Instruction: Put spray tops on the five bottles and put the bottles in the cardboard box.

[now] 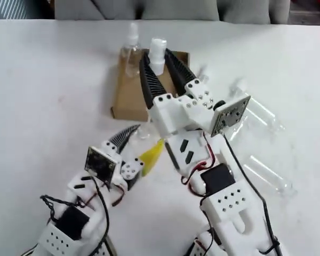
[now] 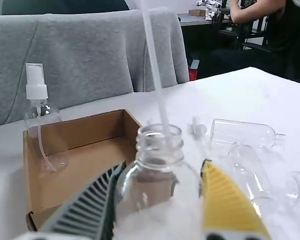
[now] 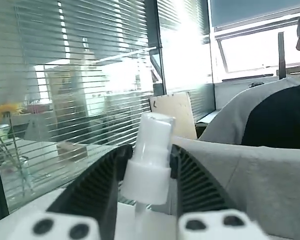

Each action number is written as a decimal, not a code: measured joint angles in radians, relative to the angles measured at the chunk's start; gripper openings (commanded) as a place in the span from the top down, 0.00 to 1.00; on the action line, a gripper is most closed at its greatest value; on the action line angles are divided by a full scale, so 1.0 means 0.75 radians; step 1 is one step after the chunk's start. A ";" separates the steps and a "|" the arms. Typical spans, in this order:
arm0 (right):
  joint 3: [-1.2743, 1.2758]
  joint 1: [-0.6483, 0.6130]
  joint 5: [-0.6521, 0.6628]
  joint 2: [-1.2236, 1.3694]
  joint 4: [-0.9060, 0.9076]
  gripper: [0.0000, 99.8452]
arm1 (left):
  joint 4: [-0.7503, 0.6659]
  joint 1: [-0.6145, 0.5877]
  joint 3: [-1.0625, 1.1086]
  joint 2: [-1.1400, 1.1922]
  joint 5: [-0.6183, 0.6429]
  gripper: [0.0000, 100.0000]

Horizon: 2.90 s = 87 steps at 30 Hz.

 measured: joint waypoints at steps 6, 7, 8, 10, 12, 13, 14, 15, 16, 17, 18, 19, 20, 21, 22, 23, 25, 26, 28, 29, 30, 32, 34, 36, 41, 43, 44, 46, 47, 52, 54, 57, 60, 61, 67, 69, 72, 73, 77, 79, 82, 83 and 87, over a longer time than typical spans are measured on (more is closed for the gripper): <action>0.088 0.000 -0.002 -0.002 0.000 0.98 | 0.000 0.000 0.000 0.000 0.000 0.98; 0.094 0.000 -0.002 -0.002 0.000 0.98 | 0.000 0.000 0.000 0.000 0.000 0.98; 0.096 0.000 -0.002 -0.002 0.000 0.98 | 0.000 0.000 0.000 0.000 0.000 0.98; 0.096 0.000 -0.002 -0.002 0.000 0.98 | 0.000 0.000 0.000 0.000 0.000 0.98; 0.098 0.000 -0.002 -0.027 0.000 0.98 | 0.000 0.000 0.000 0.000 0.000 0.98; 0.098 -0.008 -0.002 -0.047 0.000 0.98 | 0.000 0.000 0.000 0.000 0.000 0.98; 0.098 -0.020 -0.002 -0.070 0.010 0.98 | 0.000 0.000 0.000 0.000 0.000 0.98; 0.098 -0.039 -0.002 -0.096 0.037 0.98 | 0.000 0.000 0.000 0.000 0.000 0.98; 0.098 -0.057 -0.002 -0.123 0.068 0.98 | 0.000 0.000 0.000 0.000 0.000 0.98; 0.098 -0.074 -0.002 -0.145 0.104 0.98 | 0.000 0.000 0.000 0.000 0.000 0.98; 0.098 -0.086 -0.002 -0.170 0.141 0.98 | 0.000 0.000 0.000 0.000 0.000 0.98; 0.098 -0.096 -0.002 -0.190 0.176 0.98 | 0.000 0.000 0.000 0.000 0.000 0.98; 0.098 -0.100 -0.002 -0.209 0.207 0.98 | 0.000 0.000 0.000 0.000 0.000 0.98; 0.108 -0.102 -0.002 -0.229 0.229 0.98 | 0.000 0.000 0.000 0.000 0.000 0.98; 0.125 -0.102 -0.002 -0.245 0.241 0.98 | 0.000 0.000 0.000 0.000 0.000 0.98; 0.143 -0.100 -0.002 -0.260 0.248 0.98 | 0.000 0.000 0.000 0.000 0.000 0.98; 0.178 -0.100 -0.002 -0.295 0.258 0.98 | 0.000 0.000 0.000 0.000 0.000 0.98; 0.196 -0.100 -0.002 -0.311 0.258 0.98 | 0.000 0.000 0.000 0.000 0.000 0.98; 0.235 -0.106 -0.002 -0.348 0.258 0.98 | 0.000 0.002 0.000 0.000 0.000 0.98; 0.256 -0.106 -0.002 -0.362 0.258 0.98 | 0.000 0.002 0.000 0.000 0.000 0.98; 0.274 -0.110 -0.002 -0.376 0.258 0.98 | 0.000 0.002 0.000 0.000 0.000 0.98; 0.305 -0.123 -0.002 -0.403 0.264 0.98 | 0.000 0.002 0.000 0.000 0.000 0.98; 0.323 -0.158 -0.002 -0.421 0.303 0.98 | 0.000 0.002 0.000 0.000 0.000 0.98; 0.325 -0.196 -0.002 -0.430 0.366 0.98 | 0.000 0.002 0.000 0.000 0.000 0.98; 0.325 -0.237 0.002 -0.430 0.460 0.98 | 0.000 0.002 0.000 0.000 0.000 0.98; 0.325 -0.239 0.002 -0.430 0.483 0.96 | 0.000 0.000 0.000 0.000 0.000 0.98; 0.325 -0.241 0.002 -0.430 0.497 0.93 | 0.000 0.000 0.000 0.000 0.000 0.98; 0.325 -0.241 0.002 -0.430 0.528 0.87 | 0.000 0.000 0.000 0.000 0.000 0.98; 0.325 -0.241 0.002 -0.432 0.548 0.84 | 0.000 0.002 0.000 0.000 0.000 0.98; 0.325 -0.256 0.000 -0.434 0.599 0.80 | 0.000 0.000 0.000 0.000 0.000 0.98; 0.321 -0.254 0.000 -0.434 0.618 0.80 | 0.000 0.000 0.000 0.000 0.000 0.98; 0.256 -0.254 0.000 -0.434 0.694 0.80 | 0.000 0.000 0.000 0.000 0.000 0.98; 0.149 -0.256 0.000 -0.434 0.781 0.80 | 0.000 0.000 0.000 0.000 0.000 0.98; 0.115 -0.256 0.000 -0.434 0.802 0.80 | 0.000 0.000 0.000 0.000 0.000 0.98; -0.068 -0.237 0.000 -0.434 0.833 0.97 | 0.000 0.000 0.000 0.000 0.000 0.98; -0.123 -0.194 0.000 -0.434 0.867 0.97 | 0.000 0.000 0.000 0.000 0.000 0.98; -0.190 -0.151 0.000 -0.393 0.931 0.98 | 0.000 0.000 0.000 0.000 0.000 0.98; -0.209 -0.131 0.000 -0.366 0.962 0.99 | 0.000 0.000 0.000 0.000 0.000 0.98; -0.266 -0.033 -0.002 -0.272 1.060 0.99 | 0.000 0.000 0.000 0.000 0.000 0.98; -0.276 0.023 -0.002 -0.221 1.086 0.98 | 0.000 0.000 0.000 0.000 0.000 0.98; -0.276 0.059 -0.002 -0.143 1.113 0.98 | 0.000 0.000 0.000 0.000 0.000 0.98; -0.276 0.059 -0.002 -0.121 1.117 0.98 | 0.000 0.000 0.000 0.000 0.000 0.98; -0.276 0.031 -0.002 -0.078 1.117 0.98 | 0.000 0.000 0.000 0.000 0.000 0.98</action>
